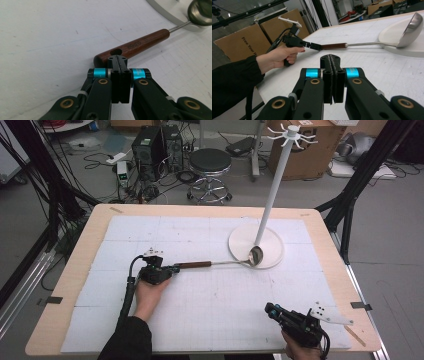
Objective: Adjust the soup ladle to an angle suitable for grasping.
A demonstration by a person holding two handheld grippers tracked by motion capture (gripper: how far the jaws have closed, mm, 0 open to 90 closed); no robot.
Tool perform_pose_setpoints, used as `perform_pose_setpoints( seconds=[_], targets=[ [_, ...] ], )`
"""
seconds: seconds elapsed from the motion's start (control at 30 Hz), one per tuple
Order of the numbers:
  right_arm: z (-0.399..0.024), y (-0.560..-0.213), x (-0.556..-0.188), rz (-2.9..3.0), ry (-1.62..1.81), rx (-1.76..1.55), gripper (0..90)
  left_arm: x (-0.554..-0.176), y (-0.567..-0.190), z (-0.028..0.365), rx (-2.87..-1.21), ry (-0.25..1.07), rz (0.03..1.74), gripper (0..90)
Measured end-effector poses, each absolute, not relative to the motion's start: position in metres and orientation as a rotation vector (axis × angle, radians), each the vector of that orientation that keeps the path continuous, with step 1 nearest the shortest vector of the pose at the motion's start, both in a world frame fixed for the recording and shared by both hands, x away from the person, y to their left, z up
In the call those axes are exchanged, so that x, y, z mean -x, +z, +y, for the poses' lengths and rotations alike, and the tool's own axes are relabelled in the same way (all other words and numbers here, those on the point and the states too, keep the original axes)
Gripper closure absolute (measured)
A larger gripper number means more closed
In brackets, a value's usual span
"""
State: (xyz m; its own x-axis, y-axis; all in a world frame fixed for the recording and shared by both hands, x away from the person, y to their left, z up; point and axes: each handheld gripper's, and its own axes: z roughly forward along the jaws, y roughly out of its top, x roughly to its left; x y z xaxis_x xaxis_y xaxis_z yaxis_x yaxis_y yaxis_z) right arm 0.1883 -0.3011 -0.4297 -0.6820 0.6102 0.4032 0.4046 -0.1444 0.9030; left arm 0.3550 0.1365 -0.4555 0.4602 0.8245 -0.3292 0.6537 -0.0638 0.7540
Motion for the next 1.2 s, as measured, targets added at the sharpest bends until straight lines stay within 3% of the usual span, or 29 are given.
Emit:
perform_pose_setpoints(
  seconds=[0.17,0.23,0.33,0.5,0.63,0.87,1.0,1.03,1.2],
  targets=[
    [-0.297,-0.429,-0.187,1.950,1.931,-1.155,89.3,-0.349,-0.454,0.134,-1.815,0.250,1.217,86.7],
    [-0.297,-0.429,-0.186,1.948,1.930,-1.148,89.3,-0.344,-0.452,0.132,-1.831,0.267,1.205,66.7],
    [-0.297,-0.428,-0.185,1.946,1.930,-1.146,89.2,-0.330,-0.450,0.134,-1.819,0.266,1.161,56.9],
    [-0.298,-0.428,-0.185,1.938,1.916,-1.165,71.3,-0.293,-0.441,0.148,-1.715,0.240,1.038,35.4],
    [-0.297,-0.428,-0.186,1.945,1.907,-1.185,59.1,-0.263,-0.436,0.156,-1.686,0.227,0.964,25.8],
    [-0.294,-0.429,-0.188,1.950,1.872,-1.184,44.4,-0.193,-0.424,0.182,-1.598,0.251,0.892,19.5],
    [-0.291,-0.430,-0.189,1.940,1.851,-1.223,18.6,-0.164,-0.421,0.188,-1.601,0.332,0.870,15.5],
    [-0.290,-0.430,-0.188,1.953,1.847,-1.207,16.5,-0.145,-0.423,0.190,-1.590,0.376,0.858,14.3],
    [-0.289,-0.429,-0.181,1.950,1.856,-1.162,14.6,-0.120,-0.425,0.193,-1.574,0.402,0.829,13.0]
  ],
)
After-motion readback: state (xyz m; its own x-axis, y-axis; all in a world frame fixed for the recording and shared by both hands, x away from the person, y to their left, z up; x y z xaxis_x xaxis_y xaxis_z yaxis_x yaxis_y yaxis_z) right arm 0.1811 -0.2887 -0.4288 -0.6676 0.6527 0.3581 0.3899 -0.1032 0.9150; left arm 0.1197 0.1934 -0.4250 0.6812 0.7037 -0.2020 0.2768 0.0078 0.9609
